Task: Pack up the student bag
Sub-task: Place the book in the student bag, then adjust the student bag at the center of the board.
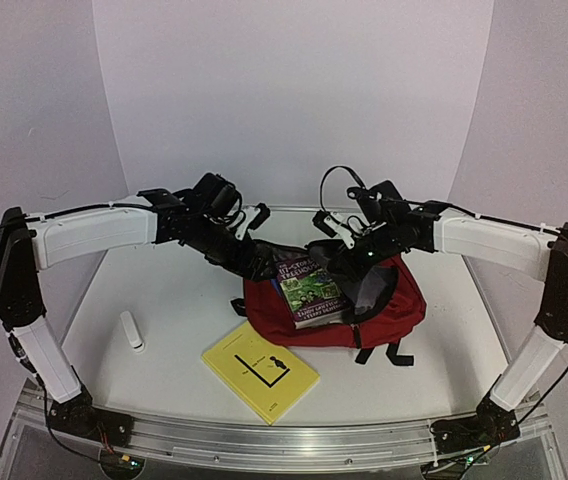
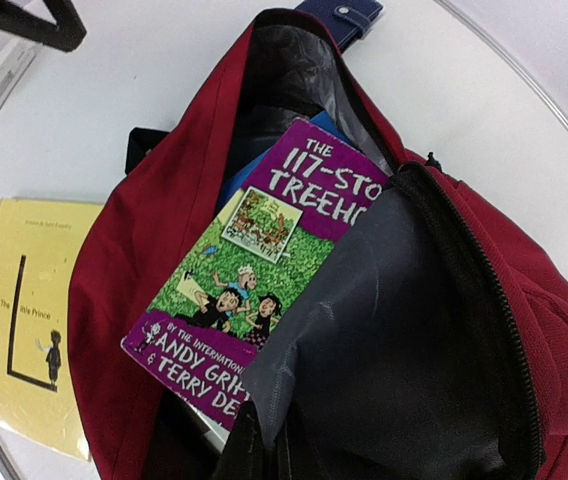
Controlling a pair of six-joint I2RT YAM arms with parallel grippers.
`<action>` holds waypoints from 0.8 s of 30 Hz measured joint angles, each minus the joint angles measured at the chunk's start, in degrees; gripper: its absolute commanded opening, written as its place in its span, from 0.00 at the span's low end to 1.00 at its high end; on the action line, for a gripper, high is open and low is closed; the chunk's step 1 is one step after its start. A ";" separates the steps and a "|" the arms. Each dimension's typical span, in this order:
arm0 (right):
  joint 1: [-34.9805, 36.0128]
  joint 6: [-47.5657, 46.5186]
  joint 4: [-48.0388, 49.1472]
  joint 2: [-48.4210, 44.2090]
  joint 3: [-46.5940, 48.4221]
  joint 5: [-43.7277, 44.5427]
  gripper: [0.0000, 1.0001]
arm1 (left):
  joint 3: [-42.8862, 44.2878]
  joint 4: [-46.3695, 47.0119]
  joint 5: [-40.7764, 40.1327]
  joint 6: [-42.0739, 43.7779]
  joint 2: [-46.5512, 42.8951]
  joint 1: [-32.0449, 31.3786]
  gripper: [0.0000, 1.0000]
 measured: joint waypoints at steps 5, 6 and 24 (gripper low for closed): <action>-1.15 -2.28 -2.00 -0.81 -0.17 -2.59 0.04 | -4.93 0.52 4.25 14.81 -0.51 0.00 0.99; -1.46 -2.37 -2.14 -0.83 -0.17 -3.30 0.04 | -5.18 0.53 4.91 17.73 -0.51 0.00 0.99; -5.72 2.40 -2.76 -0.81 -1.61 -16.26 0.05 | 12.82 -10.03 7.44 52.43 17.41 -0.48 0.93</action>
